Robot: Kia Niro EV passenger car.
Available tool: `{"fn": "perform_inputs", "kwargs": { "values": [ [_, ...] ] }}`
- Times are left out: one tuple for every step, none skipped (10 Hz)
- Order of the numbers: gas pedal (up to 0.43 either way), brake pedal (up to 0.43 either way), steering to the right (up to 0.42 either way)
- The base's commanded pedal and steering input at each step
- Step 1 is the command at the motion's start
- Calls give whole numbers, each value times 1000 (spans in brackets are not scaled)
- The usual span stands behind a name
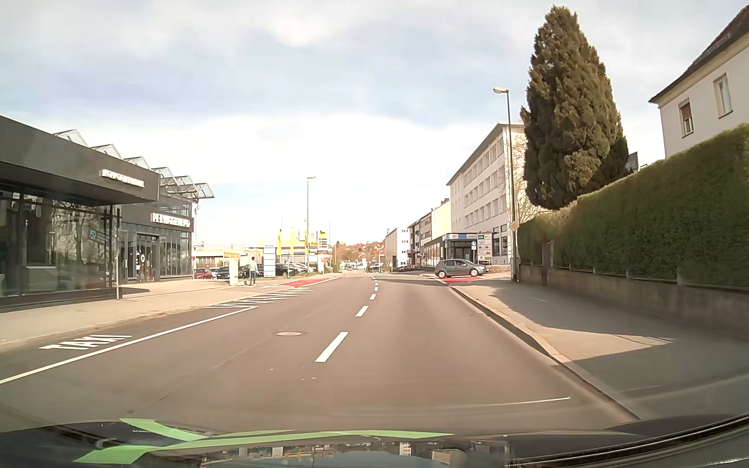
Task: Follow the waypoints while adhering to traffic rules and regulations
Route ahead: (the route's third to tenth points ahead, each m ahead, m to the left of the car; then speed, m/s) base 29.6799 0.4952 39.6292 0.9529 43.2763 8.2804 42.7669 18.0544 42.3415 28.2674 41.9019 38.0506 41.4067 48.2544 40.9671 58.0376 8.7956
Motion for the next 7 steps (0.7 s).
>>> {"fn": "perform_inputs", "kwargs": {
  "values": [
    [0, 49, 7],
    [0, 49, 5],
    [0, 49, 6],
    [0, 49, 5],
    [0, 49, 4],
    [0, 49, 5],
    [0, 55, 3]
  ]
}}
